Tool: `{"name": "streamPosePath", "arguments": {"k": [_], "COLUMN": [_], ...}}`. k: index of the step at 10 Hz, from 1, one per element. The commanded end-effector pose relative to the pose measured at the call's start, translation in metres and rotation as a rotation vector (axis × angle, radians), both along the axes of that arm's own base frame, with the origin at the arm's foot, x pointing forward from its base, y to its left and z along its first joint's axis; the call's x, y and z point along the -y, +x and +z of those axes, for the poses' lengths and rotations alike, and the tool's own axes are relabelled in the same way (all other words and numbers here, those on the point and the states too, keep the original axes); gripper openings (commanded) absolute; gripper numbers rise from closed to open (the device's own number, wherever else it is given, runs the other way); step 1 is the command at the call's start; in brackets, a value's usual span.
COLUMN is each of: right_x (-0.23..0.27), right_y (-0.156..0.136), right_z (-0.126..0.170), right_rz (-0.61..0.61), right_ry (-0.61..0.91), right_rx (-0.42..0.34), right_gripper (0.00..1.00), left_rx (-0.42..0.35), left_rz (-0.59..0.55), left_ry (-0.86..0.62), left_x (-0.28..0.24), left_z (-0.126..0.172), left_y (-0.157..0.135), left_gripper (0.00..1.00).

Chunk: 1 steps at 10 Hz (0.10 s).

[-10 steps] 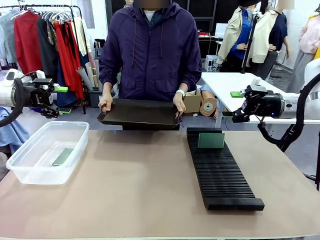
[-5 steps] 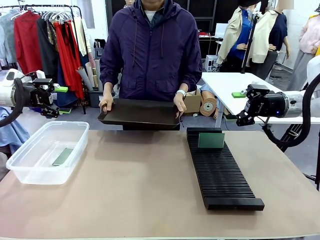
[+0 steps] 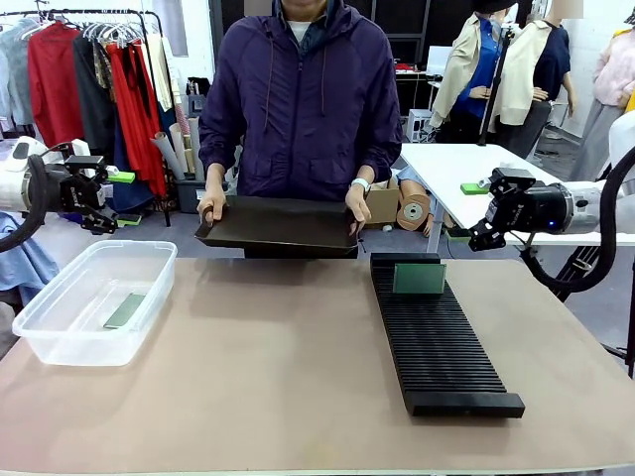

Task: Sort PCBs into racks and boxes based on the side picked up.
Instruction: If the short side of the Blank PCB is picked up, insert it into the PCB Rack ; if the long side is picked up, place it in the Organizing box.

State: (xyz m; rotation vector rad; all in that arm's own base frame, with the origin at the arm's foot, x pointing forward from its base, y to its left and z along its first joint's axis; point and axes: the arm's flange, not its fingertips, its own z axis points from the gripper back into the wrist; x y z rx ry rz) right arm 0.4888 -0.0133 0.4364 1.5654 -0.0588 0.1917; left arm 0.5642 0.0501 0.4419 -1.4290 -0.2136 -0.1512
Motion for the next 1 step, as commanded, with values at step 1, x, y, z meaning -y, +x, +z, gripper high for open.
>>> {"name": "streamPosePath", "arguments": {"k": [1], "right_x": [-0.0010], "right_y": [0.0001], "right_z": [0.0011], "right_rz": [-0.007], "right_ry": [-0.009], "right_rx": [0.003], "right_gripper": [1.00], "left_rx": [0.005], "left_rz": [0.003], "left_ry": [0.002], "left_x": [-0.0011], "left_z": [0.0021], "left_y": [0.0001], "left_gripper": [1.00]}}
